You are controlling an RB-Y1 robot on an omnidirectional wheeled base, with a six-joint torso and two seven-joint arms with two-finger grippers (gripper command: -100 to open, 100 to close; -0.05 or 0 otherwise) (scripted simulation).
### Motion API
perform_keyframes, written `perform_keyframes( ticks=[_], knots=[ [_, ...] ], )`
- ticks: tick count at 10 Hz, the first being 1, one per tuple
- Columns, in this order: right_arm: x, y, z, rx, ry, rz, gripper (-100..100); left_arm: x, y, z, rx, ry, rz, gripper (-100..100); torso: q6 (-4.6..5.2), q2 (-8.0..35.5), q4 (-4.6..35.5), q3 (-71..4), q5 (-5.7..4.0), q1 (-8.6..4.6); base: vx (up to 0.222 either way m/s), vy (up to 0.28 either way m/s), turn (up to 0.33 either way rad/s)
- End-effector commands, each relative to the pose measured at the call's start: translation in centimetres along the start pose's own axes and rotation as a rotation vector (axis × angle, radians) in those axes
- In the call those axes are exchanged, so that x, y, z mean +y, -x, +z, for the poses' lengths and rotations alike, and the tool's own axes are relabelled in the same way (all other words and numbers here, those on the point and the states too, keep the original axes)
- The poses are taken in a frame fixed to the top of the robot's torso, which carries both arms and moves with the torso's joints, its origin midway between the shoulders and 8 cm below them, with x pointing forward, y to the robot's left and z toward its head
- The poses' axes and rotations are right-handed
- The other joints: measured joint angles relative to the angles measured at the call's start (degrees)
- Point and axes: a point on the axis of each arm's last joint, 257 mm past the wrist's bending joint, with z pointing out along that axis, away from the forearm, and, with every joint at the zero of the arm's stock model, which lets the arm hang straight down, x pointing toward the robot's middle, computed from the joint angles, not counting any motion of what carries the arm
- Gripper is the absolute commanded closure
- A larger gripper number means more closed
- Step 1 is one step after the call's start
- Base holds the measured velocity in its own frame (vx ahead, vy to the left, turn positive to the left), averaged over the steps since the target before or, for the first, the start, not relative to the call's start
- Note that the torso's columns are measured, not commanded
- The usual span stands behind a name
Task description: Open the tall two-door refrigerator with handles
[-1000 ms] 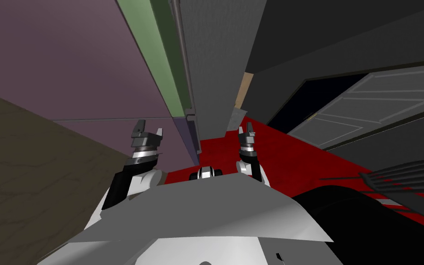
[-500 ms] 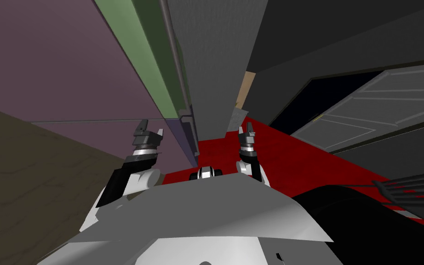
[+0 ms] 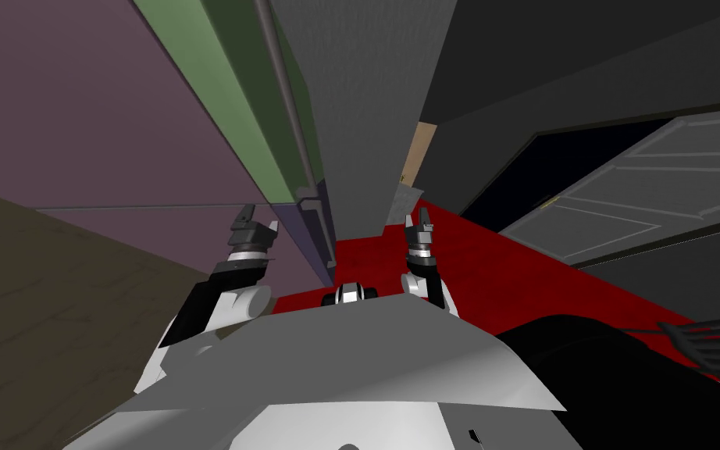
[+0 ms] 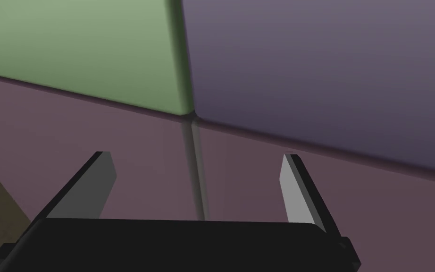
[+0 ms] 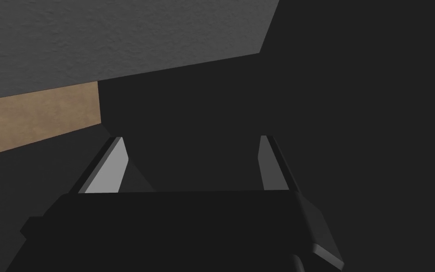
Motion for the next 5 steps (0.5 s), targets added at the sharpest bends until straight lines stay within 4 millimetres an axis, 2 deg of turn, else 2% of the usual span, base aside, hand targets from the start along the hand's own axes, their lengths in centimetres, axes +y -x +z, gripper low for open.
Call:
perform_keyframes(
  ticks=[1, 5],
  knots=[
    [0.0, 0.0, 0.0, 0.000, 0.000, 0.000, 0, 1.4, 0.4, 0.1, -0.009, 0.057, -0.006, -100, 0.04, -0.13, -0.06, -0.08, -0.01, -0.05, 0.045, -0.073, 0.048],
    [0.0, 0.0, 0.0, 0.000, 0.000, 0.000, 0, 3.1, 0.8, 0.1, -0.017, 0.130, -0.008, -100, 0.41, -0.76, -0.35, -0.49, 0.00, -0.19, 0.047, -0.066, 0.047]
  ],
)
